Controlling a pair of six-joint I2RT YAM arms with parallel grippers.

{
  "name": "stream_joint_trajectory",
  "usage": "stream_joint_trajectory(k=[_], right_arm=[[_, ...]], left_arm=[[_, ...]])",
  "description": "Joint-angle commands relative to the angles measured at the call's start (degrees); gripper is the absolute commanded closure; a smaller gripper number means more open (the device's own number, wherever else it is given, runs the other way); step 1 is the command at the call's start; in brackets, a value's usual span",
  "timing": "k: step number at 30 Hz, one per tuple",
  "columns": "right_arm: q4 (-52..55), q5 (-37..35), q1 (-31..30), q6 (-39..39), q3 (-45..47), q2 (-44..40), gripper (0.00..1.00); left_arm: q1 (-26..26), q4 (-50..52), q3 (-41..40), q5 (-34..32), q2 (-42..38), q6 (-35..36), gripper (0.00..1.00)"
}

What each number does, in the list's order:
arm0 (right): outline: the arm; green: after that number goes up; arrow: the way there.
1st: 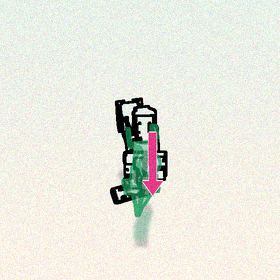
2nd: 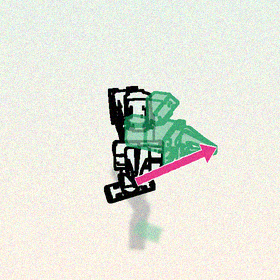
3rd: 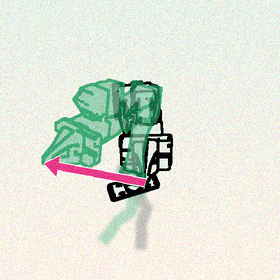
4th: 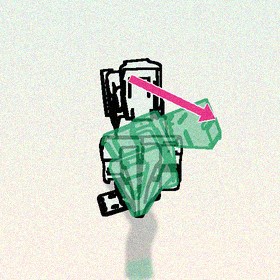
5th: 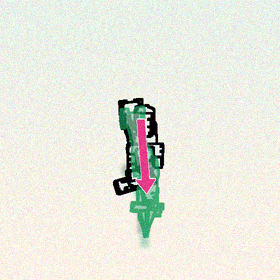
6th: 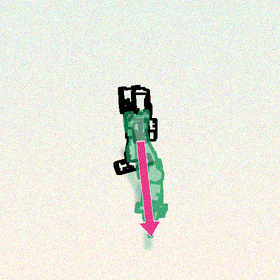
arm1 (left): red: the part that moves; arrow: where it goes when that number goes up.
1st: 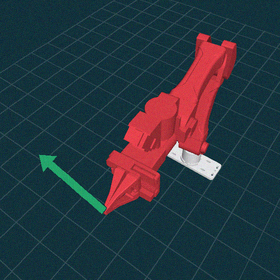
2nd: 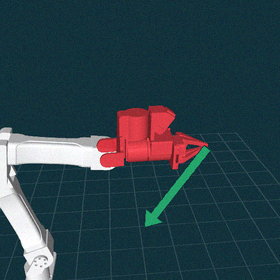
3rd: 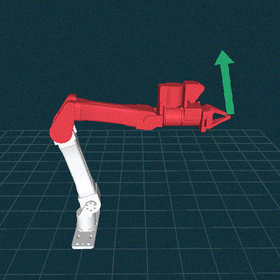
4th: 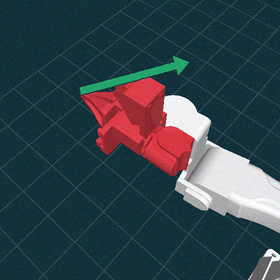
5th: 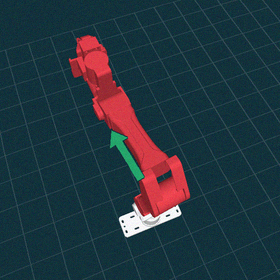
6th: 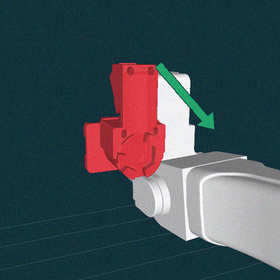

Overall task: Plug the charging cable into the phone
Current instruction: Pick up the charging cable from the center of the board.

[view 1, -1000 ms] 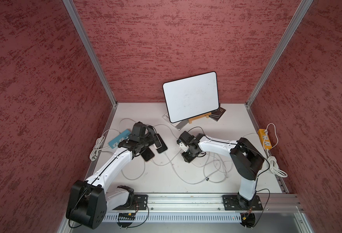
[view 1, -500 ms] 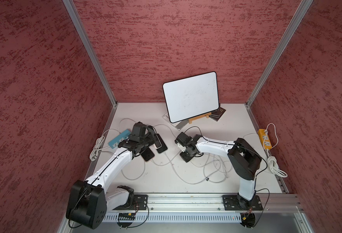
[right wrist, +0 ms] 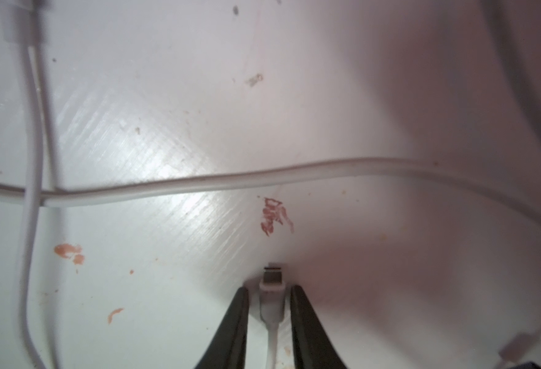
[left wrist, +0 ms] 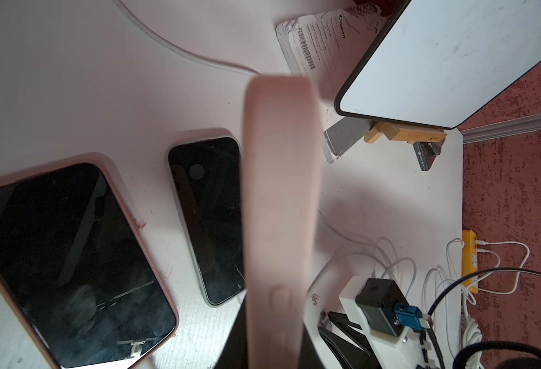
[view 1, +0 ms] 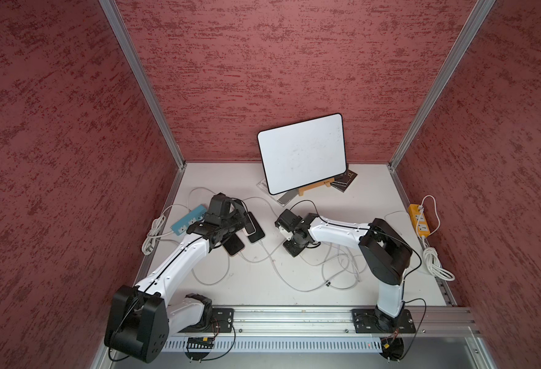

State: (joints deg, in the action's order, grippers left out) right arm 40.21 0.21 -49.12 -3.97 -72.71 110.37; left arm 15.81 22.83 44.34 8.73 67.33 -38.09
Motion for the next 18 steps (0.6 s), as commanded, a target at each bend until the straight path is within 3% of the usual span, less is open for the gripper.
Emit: stream_joint_trajectory(k=[1,18], right_arm=[[0.4,-0.8,-0.5,0.4,1.2,0.3,0.73],[0.7,-2.1,-0.5,-1.3,4.2,-0.9,0.77]], left_arm=[[-0.1,-2.3,0.0,-0.1,-0.5,0.7,1.0],[-0.2,-2.2,-0.2,-0.1,-0.6,0.7,1.0]])
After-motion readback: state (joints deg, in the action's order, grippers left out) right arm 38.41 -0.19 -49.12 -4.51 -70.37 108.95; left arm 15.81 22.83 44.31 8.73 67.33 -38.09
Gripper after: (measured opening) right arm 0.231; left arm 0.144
